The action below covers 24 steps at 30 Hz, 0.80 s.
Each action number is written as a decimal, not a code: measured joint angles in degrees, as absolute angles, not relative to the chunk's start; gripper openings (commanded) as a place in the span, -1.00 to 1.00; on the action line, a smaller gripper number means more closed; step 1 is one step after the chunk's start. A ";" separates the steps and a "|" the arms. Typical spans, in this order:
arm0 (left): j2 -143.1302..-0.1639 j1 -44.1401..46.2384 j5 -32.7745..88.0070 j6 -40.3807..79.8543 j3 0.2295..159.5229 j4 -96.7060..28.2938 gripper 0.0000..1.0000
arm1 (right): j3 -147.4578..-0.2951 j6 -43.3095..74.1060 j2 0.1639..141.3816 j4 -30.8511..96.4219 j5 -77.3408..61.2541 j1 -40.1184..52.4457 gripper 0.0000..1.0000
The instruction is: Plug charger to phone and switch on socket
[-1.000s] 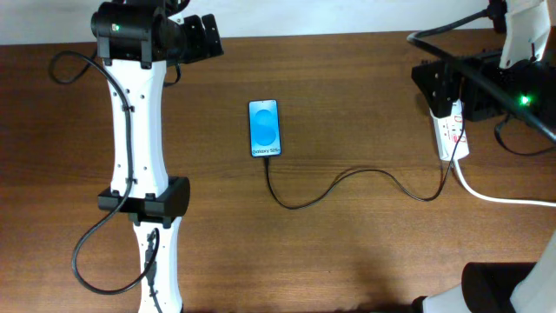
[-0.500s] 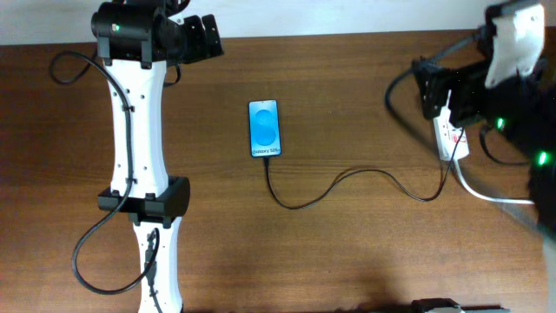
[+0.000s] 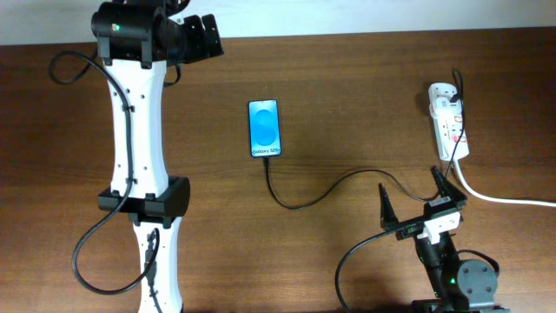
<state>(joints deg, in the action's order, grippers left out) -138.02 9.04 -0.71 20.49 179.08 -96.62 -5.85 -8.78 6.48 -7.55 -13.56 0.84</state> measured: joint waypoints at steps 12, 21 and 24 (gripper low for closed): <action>-138.02 9.02 -0.71 20.49 179.08 -96.68 0.99 | -0.60 -7.35 0.84 2.98 -13.78 0.84 0.97; -138.02 9.02 -0.71 20.49 179.08 -96.66 0.99 | -0.60 -6.13 0.84 2.98 -13.80 0.84 0.97; -138.02 9.02 -0.71 20.49 179.08 -96.66 0.99 | -0.60 -6.17 0.84 2.98 -13.80 0.84 0.97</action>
<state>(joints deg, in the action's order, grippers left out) -138.02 9.02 -0.71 20.49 179.08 -96.66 -0.60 -6.17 0.84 2.98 -13.80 0.84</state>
